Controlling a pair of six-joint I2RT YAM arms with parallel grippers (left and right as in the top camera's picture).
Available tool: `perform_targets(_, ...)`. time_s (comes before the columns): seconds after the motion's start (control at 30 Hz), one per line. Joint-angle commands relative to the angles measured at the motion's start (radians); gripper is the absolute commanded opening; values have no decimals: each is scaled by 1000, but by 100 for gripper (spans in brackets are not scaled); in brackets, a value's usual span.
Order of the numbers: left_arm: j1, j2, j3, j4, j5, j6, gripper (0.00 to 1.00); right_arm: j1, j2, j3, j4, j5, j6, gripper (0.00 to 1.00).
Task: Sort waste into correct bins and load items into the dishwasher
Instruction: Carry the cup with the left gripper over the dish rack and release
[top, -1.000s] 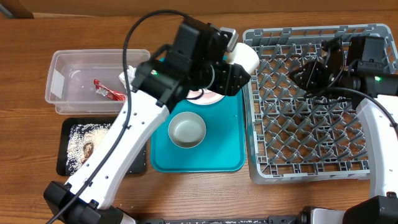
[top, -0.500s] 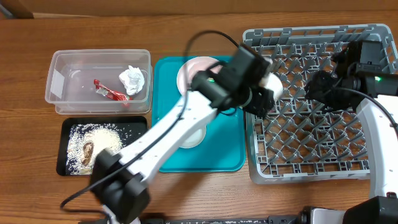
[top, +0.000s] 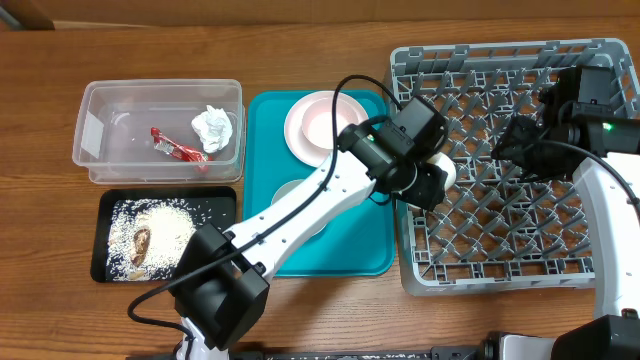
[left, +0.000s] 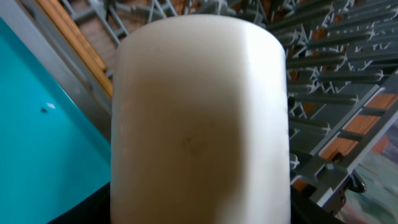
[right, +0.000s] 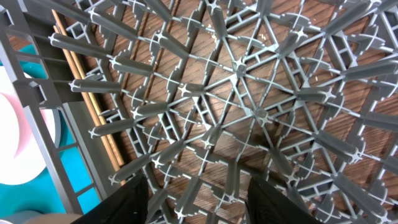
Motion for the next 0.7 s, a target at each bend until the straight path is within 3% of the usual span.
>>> perform_targets(0.0, -29, 13, 4, -20, -44, -48, 28, -5, -8, 17, -4, 10, 5, 54)
perform_targets(0.3, -61, 14, 4, -29, -122, -95, 33, -5, -8, 17, -13, 10, 5, 54)
perform_targets(0.67, -79, 30, 4, -39, -84, -119, 35, -5, -8, 17, -18, 10, 5, 54)
